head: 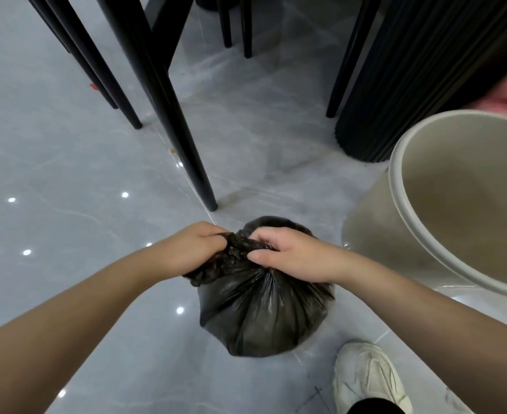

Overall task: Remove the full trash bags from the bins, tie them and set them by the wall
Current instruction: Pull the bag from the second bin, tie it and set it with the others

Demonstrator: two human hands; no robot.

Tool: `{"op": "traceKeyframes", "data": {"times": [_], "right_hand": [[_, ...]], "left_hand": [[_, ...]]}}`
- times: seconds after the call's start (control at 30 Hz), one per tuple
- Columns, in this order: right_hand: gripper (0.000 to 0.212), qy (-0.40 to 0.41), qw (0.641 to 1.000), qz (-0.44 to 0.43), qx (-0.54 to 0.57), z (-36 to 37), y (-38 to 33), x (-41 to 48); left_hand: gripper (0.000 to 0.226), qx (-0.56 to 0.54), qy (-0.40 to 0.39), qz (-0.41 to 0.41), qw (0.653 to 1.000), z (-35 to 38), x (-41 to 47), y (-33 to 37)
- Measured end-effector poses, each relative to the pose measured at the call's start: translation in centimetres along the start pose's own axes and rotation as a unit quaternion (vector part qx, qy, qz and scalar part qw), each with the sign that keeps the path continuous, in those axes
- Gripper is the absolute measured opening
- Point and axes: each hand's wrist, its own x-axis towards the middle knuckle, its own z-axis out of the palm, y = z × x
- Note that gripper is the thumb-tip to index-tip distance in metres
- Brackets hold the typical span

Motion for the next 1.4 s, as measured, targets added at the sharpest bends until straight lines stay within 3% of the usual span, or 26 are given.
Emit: {"op": "traceKeyframes", "data": {"times": [0.07, 0.13, 0.2, 0.27, 0.33, 0.43, 0.5, 0.63, 0.77, 0.83, 0.93, 1.1, 1.17, 1.27, 1.3, 1.4], "right_hand": [[0.019, 0.010, 1.000, -0.015, -0.012, -0.7, 0.1, -0.4], [0.026, 0.033, 0.999, -0.015, -0.010, -0.9, 0.2, -0.5], [0.029, 0.049, 0.999, -0.019, -0.013, -0.8, 0.4, -0.2], [0.033, 0.052, 0.999, -0.014, 0.000, -0.7, 0.6, 0.1], [0.036, 0.057, 0.998, 0.001, 0.041, -0.7, 1.1, 0.2], [0.029, 0.080, 0.988, 0.047, 0.124, -0.7, 1.7, 0.2], [0.027, 0.087, 0.977, 0.069, 0.181, -0.8, 1.9, 0.2], [0.024, 0.089, 0.969, 0.072, 0.217, -1.0, 1.8, 0.0], [0.019, 0.076, 0.979, 0.067, 0.178, -1.6, 1.6, -0.2], [0.013, 0.080, 0.991, 0.055, 0.096, -1.8, 1.4, -0.1], [0.006, 0.070, 0.997, 0.035, -0.007, -1.5, 1.7, 0.1], [0.016, 0.113, 0.982, 0.007, -0.152, -0.7, 2.0, -0.1], [0.015, 0.146, 0.966, -0.005, -0.212, -0.4, 2.1, -0.2], [0.019, 0.168, 0.955, -0.015, -0.243, -0.2, 2.0, -0.4], [0.022, 0.167, 0.955, -0.022, -0.245, -0.1, 1.9, -0.5], [0.004, 0.208, 0.945, -0.040, -0.250, -0.2, 2.2, -0.8]], "left_hand": [[0.015, -0.158, 0.004, -0.023, 0.987, -0.1, -0.6, 0.1], [0.019, -0.315, -0.029, 0.021, 0.948, 0.2, -1.1, -0.1], [0.028, -0.393, -0.034, 0.071, 0.916, 1.3, -1.6, -0.2], [0.035, -0.402, 0.006, 0.077, 0.913, 2.6, -1.5, -0.2], [0.026, -0.333, 0.067, 0.081, 0.937, 3.9, -1.1, 0.2], [0.026, -0.085, 0.125, 0.195, 0.969, 5.0, -0.9, 0.2], [0.023, 0.049, 0.120, 0.268, 0.955, 5.1, -0.8, 0.3], [0.020, 0.208, 0.101, 0.329, 0.916, 4.0, 0.4, 0.6], [0.019, 0.352, 0.103, 0.299, 0.881, 3.4, 1.4, 1.2], [0.018, 0.398, 0.112, 0.265, 0.871, 3.2, 1.5, 1.8], [0.018, 0.442, 0.117, 0.230, 0.859, 3.0, 1.5, 2.5], [0.031, 0.477, 0.121, 0.195, 0.848, 2.4, 1.5, 2.6], [0.041, 0.445, 0.117, 0.184, 0.869, 2.5, 1.5, 2.4], [0.051, 0.334, 0.090, 0.140, 0.928, 2.5, 1.4, 2.6], [0.049, 0.300, 0.069, 0.124, 0.943, 2.3, 1.3, 2.6], [0.022, 0.281, 0.017, 0.111, 0.953, 1.2, 0.8, 2.6]]}}
